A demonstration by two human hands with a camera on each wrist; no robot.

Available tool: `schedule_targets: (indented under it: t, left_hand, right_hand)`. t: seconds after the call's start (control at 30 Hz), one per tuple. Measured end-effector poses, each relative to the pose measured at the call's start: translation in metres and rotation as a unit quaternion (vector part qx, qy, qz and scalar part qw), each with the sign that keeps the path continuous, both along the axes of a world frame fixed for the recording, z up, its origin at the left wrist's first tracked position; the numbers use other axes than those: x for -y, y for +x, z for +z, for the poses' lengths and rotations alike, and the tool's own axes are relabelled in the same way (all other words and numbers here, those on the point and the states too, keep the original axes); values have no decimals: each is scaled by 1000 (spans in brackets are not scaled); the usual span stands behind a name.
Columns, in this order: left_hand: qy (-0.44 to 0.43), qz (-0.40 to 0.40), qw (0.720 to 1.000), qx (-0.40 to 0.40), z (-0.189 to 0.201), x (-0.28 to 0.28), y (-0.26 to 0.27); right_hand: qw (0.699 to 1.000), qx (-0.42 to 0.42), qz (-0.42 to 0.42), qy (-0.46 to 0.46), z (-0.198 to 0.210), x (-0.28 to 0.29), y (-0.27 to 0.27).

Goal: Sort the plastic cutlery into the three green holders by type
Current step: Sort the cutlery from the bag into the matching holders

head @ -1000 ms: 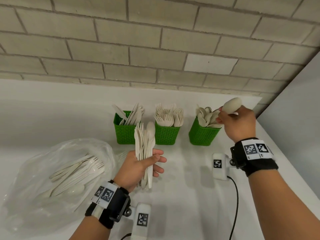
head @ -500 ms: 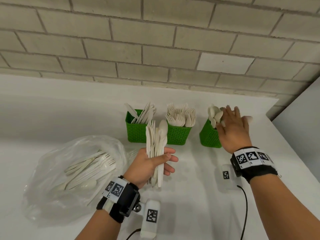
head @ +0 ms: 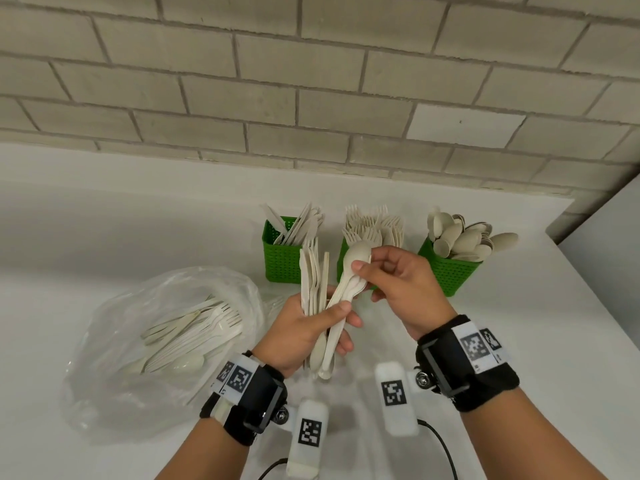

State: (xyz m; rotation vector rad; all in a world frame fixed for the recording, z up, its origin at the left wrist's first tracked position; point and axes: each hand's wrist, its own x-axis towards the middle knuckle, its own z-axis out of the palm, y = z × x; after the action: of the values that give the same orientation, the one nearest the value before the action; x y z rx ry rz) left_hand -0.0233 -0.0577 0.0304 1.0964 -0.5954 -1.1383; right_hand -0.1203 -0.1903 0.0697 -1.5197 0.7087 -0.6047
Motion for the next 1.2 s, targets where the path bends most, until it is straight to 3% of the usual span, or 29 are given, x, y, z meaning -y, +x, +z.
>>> schedule_targets:
  t: [0.23,0.47,0.6,0.73,0.8,0.87,1.0,1.07,1.2]
  left_hand:
    - [-21,86,996,1,-4,1,-4]
    - [1,83,995,50,-8,1,-2]
    - [4,74,996,40,-8,0,-4]
    - [11,73,997,29,-10,-3,-2]
    - [16,78,996,26,-11,-4,0]
    - [18,83,996,19,-12,-3,2]
    - [23,75,997,-8,-11,-2,3]
    - [20,67,997,-21,-8,-2,2]
    - [17,56,998,-29,-6,-1,1]
  right_hand:
    - [999,37,-26,29,-3,-7,-3]
    - [996,26,-66,-60,8,5,0]
    - [997,66,-50,-6,16,11,-1]
    - [984,145,-95,37,31,25,-11]
    - [972,185,-143,-9,49,37,-25]
    - [958,181,-191,-118,70,51,-42]
    - [925,25,-210,-316,83,79,-64]
    - [912,-26,-211,-351,75,87,-68]
    - [904,-39,-210,-371,57,91,-70]
